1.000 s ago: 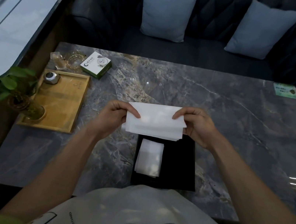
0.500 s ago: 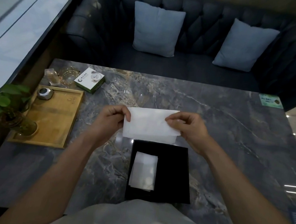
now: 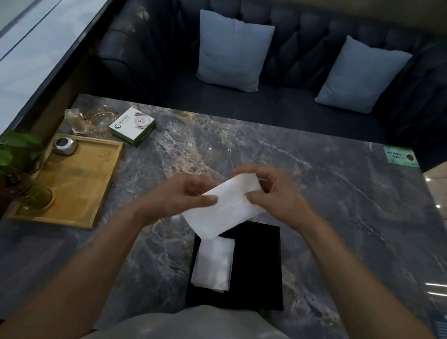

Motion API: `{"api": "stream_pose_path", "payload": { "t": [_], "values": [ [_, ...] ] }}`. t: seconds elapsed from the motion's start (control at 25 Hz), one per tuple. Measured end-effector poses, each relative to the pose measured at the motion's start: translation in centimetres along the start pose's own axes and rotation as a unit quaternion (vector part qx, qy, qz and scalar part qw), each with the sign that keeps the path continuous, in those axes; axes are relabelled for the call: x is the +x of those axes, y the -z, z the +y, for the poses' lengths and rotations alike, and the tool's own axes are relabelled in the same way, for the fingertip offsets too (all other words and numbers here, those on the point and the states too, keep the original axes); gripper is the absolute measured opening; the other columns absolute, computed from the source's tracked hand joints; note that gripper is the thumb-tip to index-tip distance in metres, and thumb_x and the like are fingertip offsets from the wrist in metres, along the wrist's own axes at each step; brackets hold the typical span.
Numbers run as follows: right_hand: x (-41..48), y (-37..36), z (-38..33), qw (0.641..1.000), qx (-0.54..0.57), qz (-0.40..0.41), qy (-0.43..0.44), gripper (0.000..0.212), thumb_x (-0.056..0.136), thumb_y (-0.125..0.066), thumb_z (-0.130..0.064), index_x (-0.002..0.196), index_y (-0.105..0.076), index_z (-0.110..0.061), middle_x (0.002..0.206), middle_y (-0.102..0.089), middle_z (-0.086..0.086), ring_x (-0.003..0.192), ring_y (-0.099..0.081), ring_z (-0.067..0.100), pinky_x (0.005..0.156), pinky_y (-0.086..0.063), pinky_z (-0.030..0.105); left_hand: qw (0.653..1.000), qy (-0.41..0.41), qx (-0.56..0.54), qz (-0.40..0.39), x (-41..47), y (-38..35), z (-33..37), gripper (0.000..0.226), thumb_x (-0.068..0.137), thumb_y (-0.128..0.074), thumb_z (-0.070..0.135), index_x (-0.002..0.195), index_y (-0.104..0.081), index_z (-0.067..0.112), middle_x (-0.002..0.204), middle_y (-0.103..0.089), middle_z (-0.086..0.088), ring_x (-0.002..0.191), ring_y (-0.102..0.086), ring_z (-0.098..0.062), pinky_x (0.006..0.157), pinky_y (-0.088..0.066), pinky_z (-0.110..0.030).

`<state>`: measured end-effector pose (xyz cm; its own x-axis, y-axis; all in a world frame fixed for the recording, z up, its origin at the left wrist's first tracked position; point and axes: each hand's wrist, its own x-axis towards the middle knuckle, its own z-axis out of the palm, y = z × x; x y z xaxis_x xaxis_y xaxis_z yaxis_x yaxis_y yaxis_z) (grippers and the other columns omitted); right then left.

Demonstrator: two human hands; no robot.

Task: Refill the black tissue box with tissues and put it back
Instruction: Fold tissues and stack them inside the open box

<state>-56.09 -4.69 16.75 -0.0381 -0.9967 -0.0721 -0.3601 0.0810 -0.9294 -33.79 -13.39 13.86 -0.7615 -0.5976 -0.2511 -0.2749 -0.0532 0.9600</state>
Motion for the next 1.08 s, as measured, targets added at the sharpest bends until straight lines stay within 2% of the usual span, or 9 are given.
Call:
{"api": "stream_pose_path", "payload": {
  "t": [0.08, 0.2, 0.36, 0.44, 0.52, 0.68, 0.84, 0.96, 1.08],
  "values": [
    [0.2, 0.3, -0.1, 1.0, 0.027, -0.001, 0.006, 0.069, 0.071, -0.059, 0.017, 0.119, -0.063, -0.032, 0.107, -0.065, -0.003, 0.095, -0.064, 0.009, 0.078, -0.051, 0.018, 1.0, -0.005, 0.001, -0.022, 0.0, -0.4, 0.3, 0.01, 0.088, -0.07, 0.017, 0.093, -0.075, 0.024, 0.093, -0.076, 0.002, 0.086, -0.072, -0.011, 0.068, -0.055, -0.02],
    [0.2, 1.3, 0.7, 0.995, 0.097, -0.002, -0.019, 0.067, 0.077, -0.071, 0.006, 0.129, -0.056, -0.033, 0.109, -0.067, 0.008, 0.096, -0.067, 0.019, 0.08, -0.055, 0.024, 1.0, -0.006, -0.006, -0.028, -0.2, -0.7, 0.4, 0.011, 0.089, -0.066, 0.01, 0.097, -0.07, 0.003, 0.092, -0.073, -0.005, 0.085, -0.071, -0.017, 0.069, -0.057, -0.025],
    [-0.7, 0.9, 2.9, 0.968, 0.23, -0.025, -0.101, 0.048, 0.079, -0.075, -0.001, 0.12, -0.061, -0.021, 0.108, -0.069, 0.007, 0.101, -0.066, 0.023, 0.081, -0.057, 0.031, 0.999, -0.009, -0.035, -0.018, -0.4, -0.5, 0.6, 0.024, 0.091, -0.063, 0.009, 0.107, -0.059, -0.008, 0.104, -0.069, -0.018, 0.092, -0.067, -0.021, 0.073, -0.054, -0.028],
    [-1.3, 0.1, 3.8, 0.932, 0.334, -0.047, -0.135, 0.039, 0.079, -0.07, -0.002, 0.115, -0.063, -0.015, 0.107, -0.072, 0.005, 0.101, -0.069, 0.023, 0.082, -0.058, 0.033, 0.998, -0.006, -0.06, -0.017, -0.4, -0.6, 0.7, 0.026, 0.091, -0.062, 0.008, 0.112, -0.058, -0.008, 0.109, -0.07, -0.017, 0.094, -0.068, -0.018, 0.075, -0.055, -0.026],
    [-1.6, -0.6, 4.5, 0.913, 0.377, -0.057, -0.143, 0.037, 0.079, -0.067, -0.005, 0.116, -0.063, -0.01, 0.112, -0.072, 0.008, 0.104, -0.069, 0.024, 0.084, -0.058, 0.034, 0.996, 0.003, -0.087, -0.016, -0.3, -0.8, 0.6, 0.028, 0.09, -0.062, 0.007, 0.115, -0.057, -0.006, 0.111, -0.071, -0.013, 0.096, -0.069, -0.017, 0.077, -0.057, -0.028],
    [-1.8, -1.4, 4.8, 0.928, 0.347, -0.019, -0.136, 0.041, 0.077, -0.075, -0.004, 0.116, -0.064, -0.007, 0.115, -0.072, 0.01, 0.108, -0.068, 0.026, 0.084, -0.058, 0.035, 0.992, 0.033, -0.121, 0.022, -0.2, -1.3, -0.2, 0.029, 0.087, -0.067, 0.009, 0.113, -0.059, -0.001, 0.102, -0.075, -0.008, 0.093, -0.072, -0.02, 0.074, -0.06, -0.032],
    [-1.8, -1.8, 4.4, 0.949, 0.29, 0.024, -0.117, 0.033, 0.084, -0.07, 0.001, 0.114, -0.064, -0.008, 0.112, -0.073, 0.009, 0.104, -0.07, 0.026, 0.081, -0.059, 0.038, 0.991, 0.025, -0.124, 0.048, 0.0, -1.7, -0.9, 0.028, 0.085, -0.072, 0.01, 0.111, -0.064, 0.011, 0.101, -0.076, -0.008, 0.095, -0.073, -0.024, 0.07, -0.06, -0.029],
    [-1.8, -1.9, 4.2, 0.949, 0.289, 0.028, -0.126, 0.034, 0.086, -0.065, 0.004, 0.119, -0.062, -0.004, 0.116, -0.071, 0.013, 0.106, -0.069, 0.029, 0.083, -0.059, 0.039, 0.991, 0.013, -0.125, 0.053, 0.1, -2.0, -1.2, 0.014, 0.089, -0.068, 0.018, 0.102, -0.072, 0.02, 0.103, -0.076, -0.004, 0.095, -0.073, -0.018, 0.072, -0.058, -0.024],
    [-1.9, -2.1, 4.0, 0.942, 0.304, 0.039, -0.135, 0.03, 0.088, -0.063, 0.005, 0.117, -0.062, -0.004, 0.114, -0.071, 0.012, 0.104, -0.069, 0.028, 0.082, -0.06, 0.038, 0.986, 0.02, -0.152, 0.069, 0.0, -2.0, -1.3, 0.013, 0.09, -0.065, 0.015, 0.09, -0.075, 0.024, 0.097, -0.077, -0.004, 0.088, -0.073, -0.015, 0.067, -0.057, -0.024]
  ]
}}
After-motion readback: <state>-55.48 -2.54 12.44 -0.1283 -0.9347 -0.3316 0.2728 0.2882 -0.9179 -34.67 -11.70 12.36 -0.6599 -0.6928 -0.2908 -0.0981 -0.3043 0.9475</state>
